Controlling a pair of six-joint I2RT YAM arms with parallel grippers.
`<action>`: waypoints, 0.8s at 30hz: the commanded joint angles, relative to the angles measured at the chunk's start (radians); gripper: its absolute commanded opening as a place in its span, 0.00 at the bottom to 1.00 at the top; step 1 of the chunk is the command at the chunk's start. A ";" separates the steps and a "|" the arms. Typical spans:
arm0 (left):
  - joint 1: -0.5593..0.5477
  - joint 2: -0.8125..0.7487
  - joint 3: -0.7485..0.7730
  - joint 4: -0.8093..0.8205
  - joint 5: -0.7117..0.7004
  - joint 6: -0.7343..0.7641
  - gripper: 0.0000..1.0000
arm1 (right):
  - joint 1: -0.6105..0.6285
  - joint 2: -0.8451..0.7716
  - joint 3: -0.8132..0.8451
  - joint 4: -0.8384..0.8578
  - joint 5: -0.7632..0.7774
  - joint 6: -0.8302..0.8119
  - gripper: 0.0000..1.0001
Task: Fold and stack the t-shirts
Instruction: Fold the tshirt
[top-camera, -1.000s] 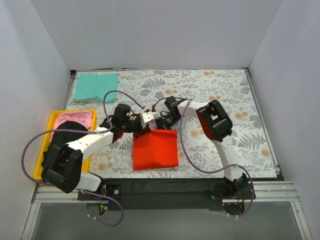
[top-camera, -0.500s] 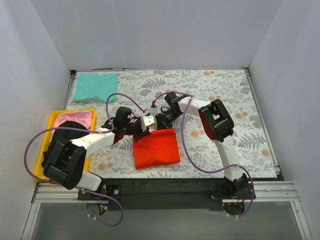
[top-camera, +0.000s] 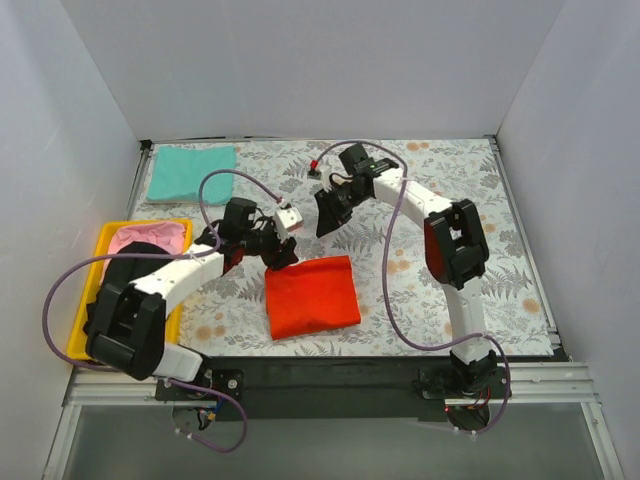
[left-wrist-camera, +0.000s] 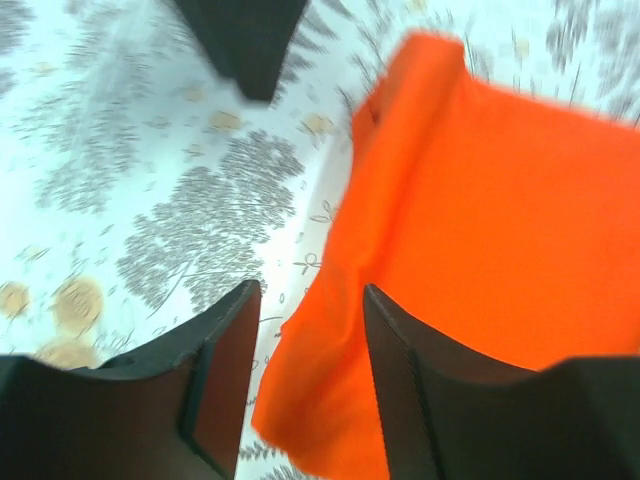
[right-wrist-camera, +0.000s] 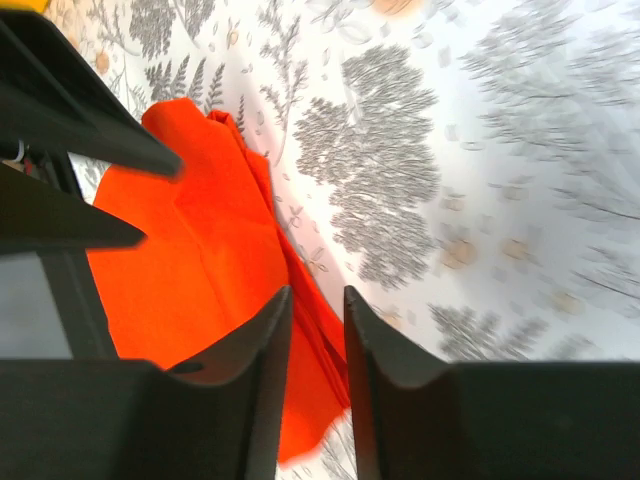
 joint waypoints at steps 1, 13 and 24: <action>0.039 -0.128 0.071 -0.068 0.004 -0.215 0.45 | -0.075 -0.133 0.058 -0.023 0.047 -0.035 0.36; 0.061 -0.265 -0.016 -0.289 0.403 -0.925 0.67 | -0.007 -0.451 -0.400 -0.006 -0.278 0.112 0.63; 0.065 0.002 -0.061 -0.203 0.296 -0.963 0.68 | 0.022 -0.252 -0.553 0.135 -0.232 0.164 0.64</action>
